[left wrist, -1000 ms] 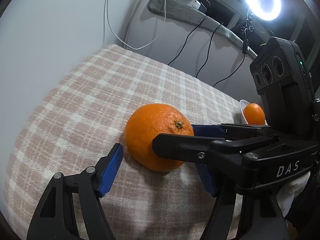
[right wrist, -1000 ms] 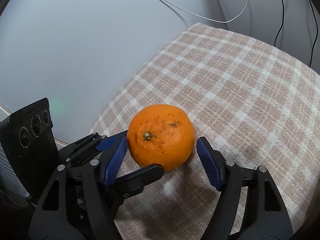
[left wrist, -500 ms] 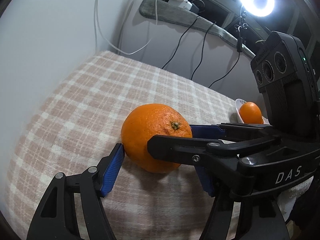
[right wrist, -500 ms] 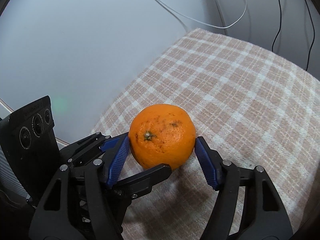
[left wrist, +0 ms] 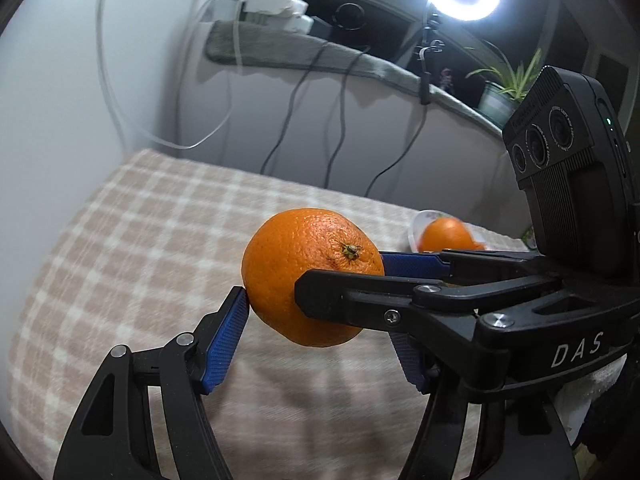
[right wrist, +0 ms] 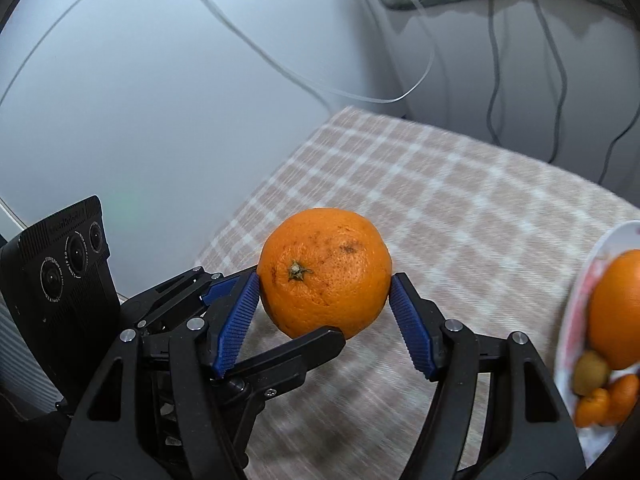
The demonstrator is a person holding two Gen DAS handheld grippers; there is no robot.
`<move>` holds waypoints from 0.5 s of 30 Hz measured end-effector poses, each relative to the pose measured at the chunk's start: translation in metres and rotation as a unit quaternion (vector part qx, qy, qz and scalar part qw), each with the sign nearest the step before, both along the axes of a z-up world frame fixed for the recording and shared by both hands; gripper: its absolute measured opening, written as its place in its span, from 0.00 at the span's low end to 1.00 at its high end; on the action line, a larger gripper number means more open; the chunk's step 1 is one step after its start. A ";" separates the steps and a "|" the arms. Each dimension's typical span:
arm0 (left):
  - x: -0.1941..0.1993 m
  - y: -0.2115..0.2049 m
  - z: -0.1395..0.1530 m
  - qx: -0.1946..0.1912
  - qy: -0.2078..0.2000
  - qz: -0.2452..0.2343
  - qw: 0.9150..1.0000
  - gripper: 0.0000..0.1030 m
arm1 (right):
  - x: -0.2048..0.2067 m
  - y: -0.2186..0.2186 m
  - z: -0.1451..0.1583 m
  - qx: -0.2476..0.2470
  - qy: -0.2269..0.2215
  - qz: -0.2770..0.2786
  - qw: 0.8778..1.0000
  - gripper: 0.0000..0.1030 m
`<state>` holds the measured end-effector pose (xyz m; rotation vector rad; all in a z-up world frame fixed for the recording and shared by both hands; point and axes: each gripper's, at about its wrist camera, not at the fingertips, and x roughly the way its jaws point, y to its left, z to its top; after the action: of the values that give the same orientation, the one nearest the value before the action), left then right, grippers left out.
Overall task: Organize fruits
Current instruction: 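Carry the big orange with the right tool over the white plate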
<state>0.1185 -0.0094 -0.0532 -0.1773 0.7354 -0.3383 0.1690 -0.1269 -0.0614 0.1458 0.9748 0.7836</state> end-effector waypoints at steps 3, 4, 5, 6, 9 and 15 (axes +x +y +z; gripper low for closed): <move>0.002 -0.017 0.002 0.003 -0.006 -0.016 1.000 0.66 | -0.003 -0.018 0.009 -0.001 -0.008 -0.014 1.000 0.68; 0.003 -0.023 0.003 0.004 -0.009 -0.022 1.000 0.66 | -0.002 -0.023 0.011 -0.001 -0.009 -0.019 1.000 0.68; 0.004 -0.028 0.004 0.005 -0.011 -0.027 1.000 0.66 | -0.003 -0.028 0.013 -0.001 -0.012 -0.024 1.000 0.68; 0.004 -0.034 0.005 0.006 -0.013 -0.032 0.999 0.66 | -0.003 -0.034 0.015 -0.001 -0.014 -0.030 0.999 0.68; 0.007 -0.047 0.008 0.008 -0.020 -0.045 0.999 0.66 | -0.004 -0.051 0.022 0.000 -0.021 -0.044 0.999 0.68; 0.018 -0.076 0.017 0.009 -0.029 -0.073 0.997 0.66 | -0.003 -0.084 0.035 0.000 -0.033 -0.072 0.997 0.68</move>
<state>0.1369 -0.0857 -0.0359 -0.0976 0.6951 -0.4734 0.1656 -0.2106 -0.0263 0.1866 0.8908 0.6513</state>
